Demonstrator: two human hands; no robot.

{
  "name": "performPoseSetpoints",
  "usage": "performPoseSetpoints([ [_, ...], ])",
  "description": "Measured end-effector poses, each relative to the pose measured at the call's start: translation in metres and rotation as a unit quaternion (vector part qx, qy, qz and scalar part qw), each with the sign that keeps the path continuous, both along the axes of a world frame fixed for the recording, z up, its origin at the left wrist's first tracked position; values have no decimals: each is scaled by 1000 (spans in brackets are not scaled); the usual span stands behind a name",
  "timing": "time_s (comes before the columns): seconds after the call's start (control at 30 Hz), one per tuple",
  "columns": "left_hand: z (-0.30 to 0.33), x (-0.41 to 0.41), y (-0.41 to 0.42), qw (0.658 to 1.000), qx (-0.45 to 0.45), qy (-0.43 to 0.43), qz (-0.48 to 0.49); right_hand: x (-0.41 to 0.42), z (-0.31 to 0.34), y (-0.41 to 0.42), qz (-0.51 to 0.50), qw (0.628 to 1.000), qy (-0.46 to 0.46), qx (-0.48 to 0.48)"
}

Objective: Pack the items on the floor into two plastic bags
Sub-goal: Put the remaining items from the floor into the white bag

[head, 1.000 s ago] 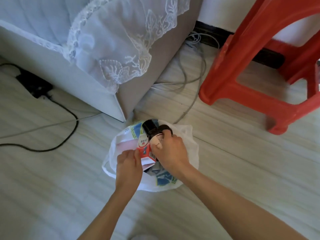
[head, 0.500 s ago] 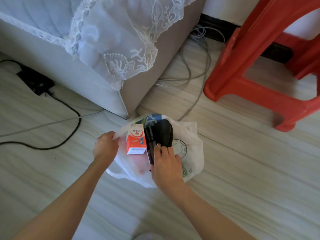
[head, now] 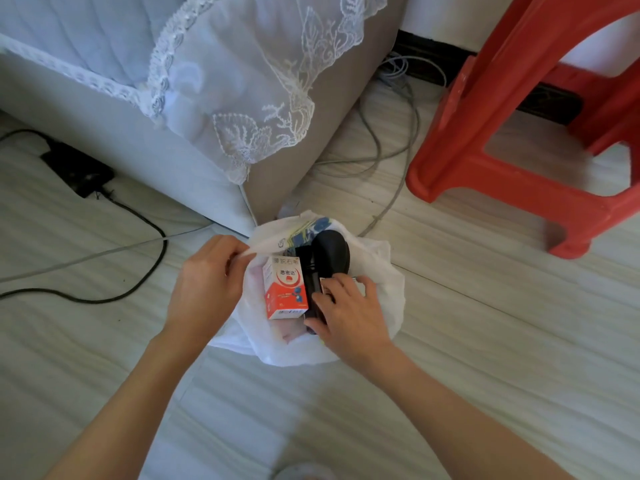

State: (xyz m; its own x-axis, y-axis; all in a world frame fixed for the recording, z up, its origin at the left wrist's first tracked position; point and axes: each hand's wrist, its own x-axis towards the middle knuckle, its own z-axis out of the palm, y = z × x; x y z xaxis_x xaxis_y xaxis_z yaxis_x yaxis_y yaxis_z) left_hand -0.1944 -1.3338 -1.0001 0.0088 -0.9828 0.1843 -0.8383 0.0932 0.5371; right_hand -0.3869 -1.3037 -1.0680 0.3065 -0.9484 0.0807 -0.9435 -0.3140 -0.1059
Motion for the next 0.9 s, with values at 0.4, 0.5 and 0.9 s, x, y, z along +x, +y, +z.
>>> performPoseSetpoints([
  [0.4,-28,-9,29,984,151,3,90,-81,-20,-22,-429,760,-360,331],
  [0.5,-24,-9,32,987,138,-1,81,-72,-6,-26,-401,803,-358,257],
  [0.9,65,-63,-16,997,81,7,-1,-153,126,5,-310,900,-284,118],
])
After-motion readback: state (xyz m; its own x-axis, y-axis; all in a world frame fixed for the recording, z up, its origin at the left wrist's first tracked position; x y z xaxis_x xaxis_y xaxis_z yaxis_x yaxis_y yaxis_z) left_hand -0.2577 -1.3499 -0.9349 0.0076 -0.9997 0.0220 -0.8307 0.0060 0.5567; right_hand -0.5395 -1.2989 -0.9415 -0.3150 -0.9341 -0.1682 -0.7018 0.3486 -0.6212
